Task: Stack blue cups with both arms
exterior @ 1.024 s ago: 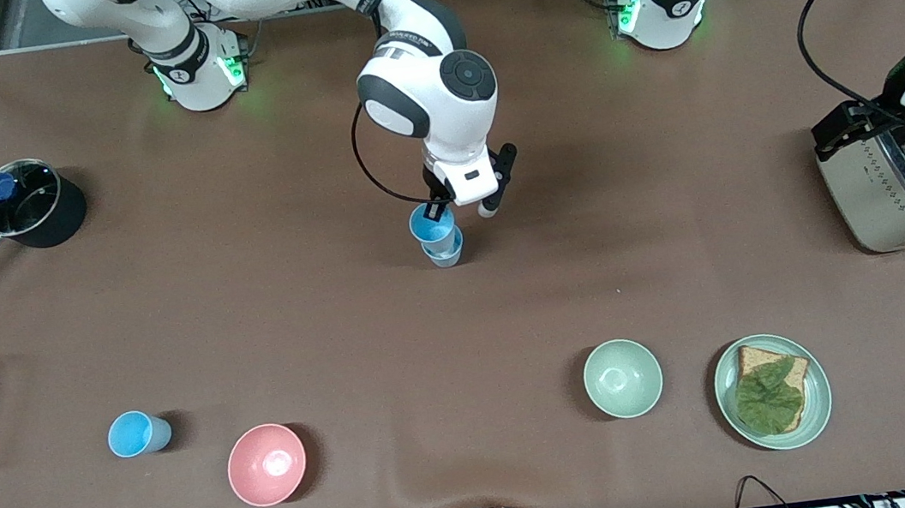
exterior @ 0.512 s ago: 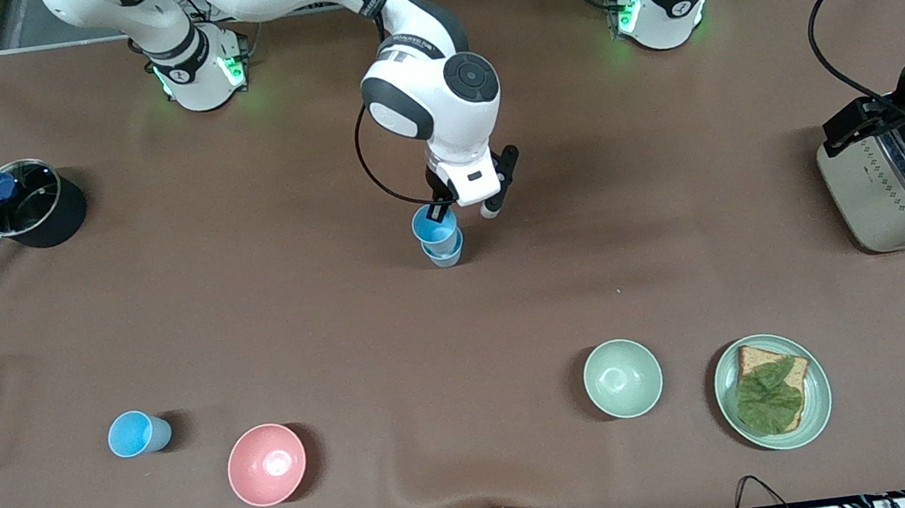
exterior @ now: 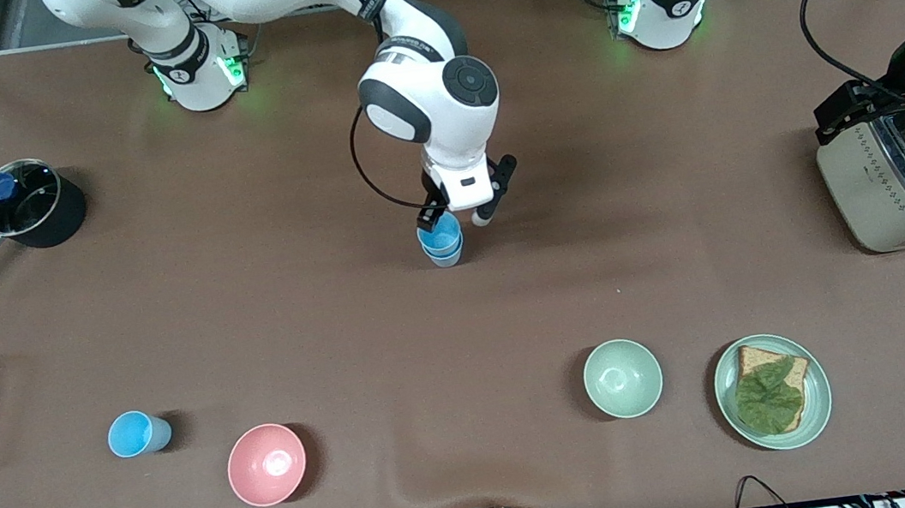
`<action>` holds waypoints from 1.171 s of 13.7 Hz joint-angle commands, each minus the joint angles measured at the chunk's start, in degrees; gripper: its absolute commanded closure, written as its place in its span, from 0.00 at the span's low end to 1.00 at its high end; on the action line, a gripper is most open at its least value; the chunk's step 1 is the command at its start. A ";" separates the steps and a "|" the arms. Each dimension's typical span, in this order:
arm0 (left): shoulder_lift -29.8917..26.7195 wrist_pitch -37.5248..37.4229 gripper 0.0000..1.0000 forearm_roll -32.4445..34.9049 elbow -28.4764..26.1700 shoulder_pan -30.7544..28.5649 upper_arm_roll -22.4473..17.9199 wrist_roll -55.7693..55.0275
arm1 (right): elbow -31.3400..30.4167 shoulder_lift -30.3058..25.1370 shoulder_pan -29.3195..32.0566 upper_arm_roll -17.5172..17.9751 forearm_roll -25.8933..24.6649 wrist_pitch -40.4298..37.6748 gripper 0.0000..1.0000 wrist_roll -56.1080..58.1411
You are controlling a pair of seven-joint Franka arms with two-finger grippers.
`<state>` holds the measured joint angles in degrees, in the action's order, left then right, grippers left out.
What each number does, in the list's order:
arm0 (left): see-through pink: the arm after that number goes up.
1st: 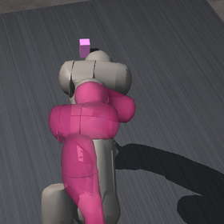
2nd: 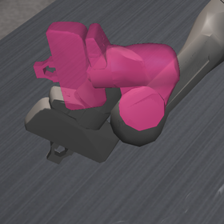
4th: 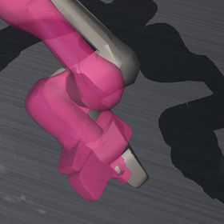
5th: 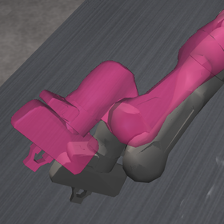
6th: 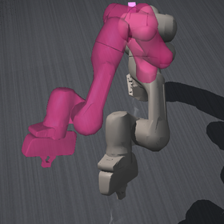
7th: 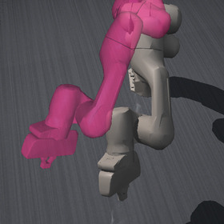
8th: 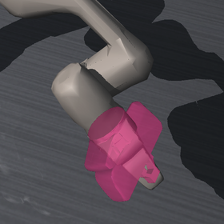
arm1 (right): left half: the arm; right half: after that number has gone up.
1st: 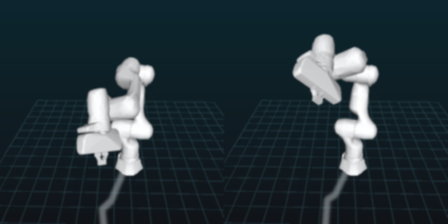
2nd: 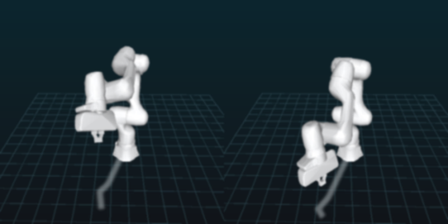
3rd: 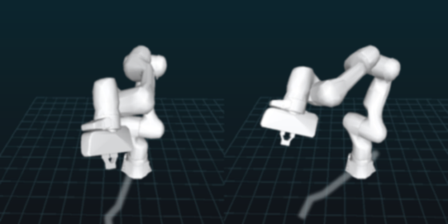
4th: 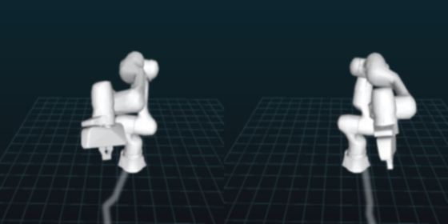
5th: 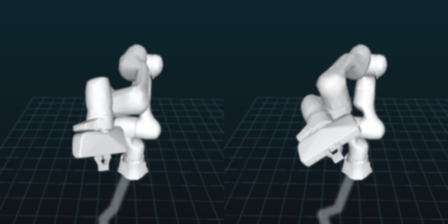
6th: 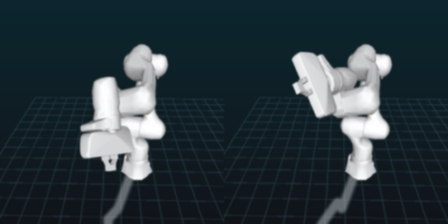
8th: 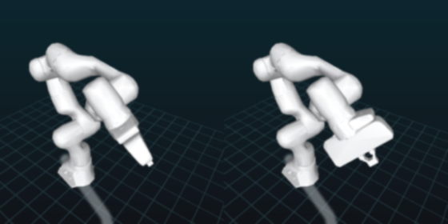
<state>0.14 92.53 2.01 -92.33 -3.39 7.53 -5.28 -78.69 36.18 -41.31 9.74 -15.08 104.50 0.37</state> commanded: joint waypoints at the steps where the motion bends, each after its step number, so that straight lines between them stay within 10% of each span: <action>1: 0.64 -0.15 0.00 0.28 1.88 -0.04 0.03 1.94 | -1.02 -6.72 7.79 0.45 7.31 -6.30 0.00 -0.38; 9: 0.65 -2.09 0.00 0.27 4.08 0.40 0.29 1.85 | -5.94 -19.99 36.80 0.10 16.66 -13.79 0.00 1.81; 12: 0.65 -2.79 0.00 0.27 4.09 0.05 0.21 1.94 | -9.53 -28.16 37.01 -8.93 16.75 -13.97 0.00 5.42; 16: 0.74 -3.32 0.00 0.27 4.00 0.14 0.21 1.85 | -12.19 -35.47 37.88 -12.02 16.75 -17.39 0.00 2.89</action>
<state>0.33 90.69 2.01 -89.67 -3.08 7.67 -4.69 -86.68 4.99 -3.24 -1.52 0.79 87.47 5.54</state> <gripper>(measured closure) 0.000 0.000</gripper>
